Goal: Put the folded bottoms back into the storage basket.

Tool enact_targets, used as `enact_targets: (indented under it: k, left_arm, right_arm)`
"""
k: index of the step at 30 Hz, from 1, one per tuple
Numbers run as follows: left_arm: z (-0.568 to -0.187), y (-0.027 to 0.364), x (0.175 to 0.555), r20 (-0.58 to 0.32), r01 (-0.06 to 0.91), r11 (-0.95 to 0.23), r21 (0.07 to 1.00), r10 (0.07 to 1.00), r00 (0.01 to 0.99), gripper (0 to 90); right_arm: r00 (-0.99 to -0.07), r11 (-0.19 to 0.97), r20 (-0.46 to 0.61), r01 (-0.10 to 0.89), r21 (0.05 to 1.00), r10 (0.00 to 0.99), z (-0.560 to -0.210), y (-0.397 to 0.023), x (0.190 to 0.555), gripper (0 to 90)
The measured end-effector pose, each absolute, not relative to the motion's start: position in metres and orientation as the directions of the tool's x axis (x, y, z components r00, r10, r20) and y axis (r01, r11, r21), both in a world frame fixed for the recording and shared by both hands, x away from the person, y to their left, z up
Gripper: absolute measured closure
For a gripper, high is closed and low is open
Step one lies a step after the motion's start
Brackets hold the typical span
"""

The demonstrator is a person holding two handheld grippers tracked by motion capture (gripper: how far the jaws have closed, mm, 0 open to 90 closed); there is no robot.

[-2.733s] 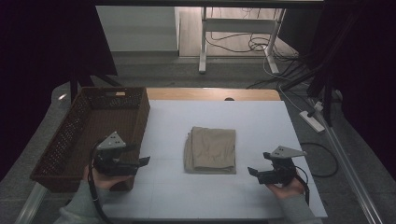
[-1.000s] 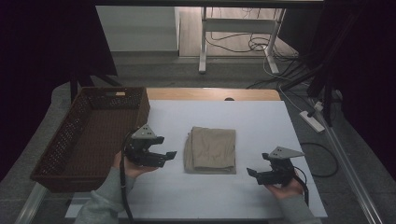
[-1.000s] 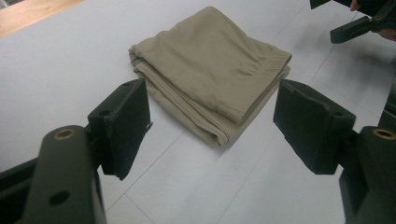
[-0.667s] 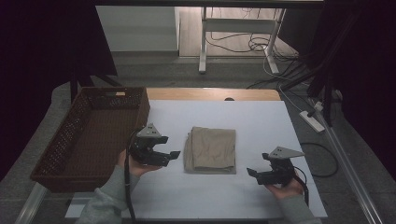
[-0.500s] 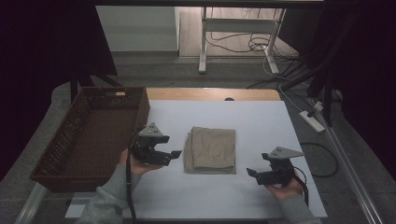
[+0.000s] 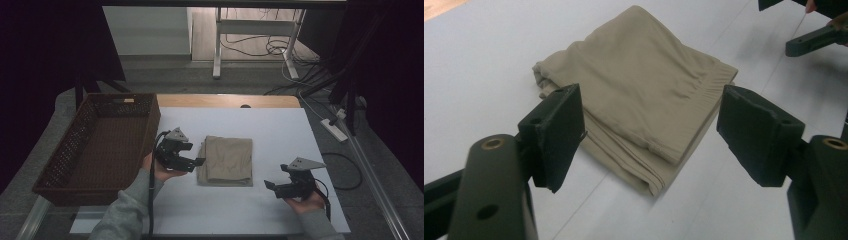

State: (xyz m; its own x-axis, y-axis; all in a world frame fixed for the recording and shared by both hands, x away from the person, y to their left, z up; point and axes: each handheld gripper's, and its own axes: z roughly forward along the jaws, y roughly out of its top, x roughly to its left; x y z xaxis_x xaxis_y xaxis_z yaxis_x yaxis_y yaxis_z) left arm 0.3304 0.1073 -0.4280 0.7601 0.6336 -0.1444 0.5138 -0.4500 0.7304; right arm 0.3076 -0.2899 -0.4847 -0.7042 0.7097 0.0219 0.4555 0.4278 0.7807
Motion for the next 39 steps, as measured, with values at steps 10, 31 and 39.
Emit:
enact_targets:
  k: [10,31,39]
  left_arm:
    - [-0.433,0.105,0.346,-0.16,0.538,-0.439,0.72,0.649,0.744,26.1]
    - [-0.453,0.093,0.387,-0.198,0.595,-0.422,0.684,0.678,0.708,26.1]
    - [-0.461,0.083,0.4,-0.207,0.607,-0.426,0.671,0.678,0.705,26.2]
  right_arm:
    - [-0.704,0.43,0.022,0.458,0.778,0.71,-0.486,-0.29,0.308,11.5]
    - [-0.704,0.431,0.026,0.463,0.775,0.709,-0.487,-0.29,0.308,11.5]
    - [-0.704,0.431,0.027,0.464,0.774,0.709,-0.488,-0.29,0.309,11.5]
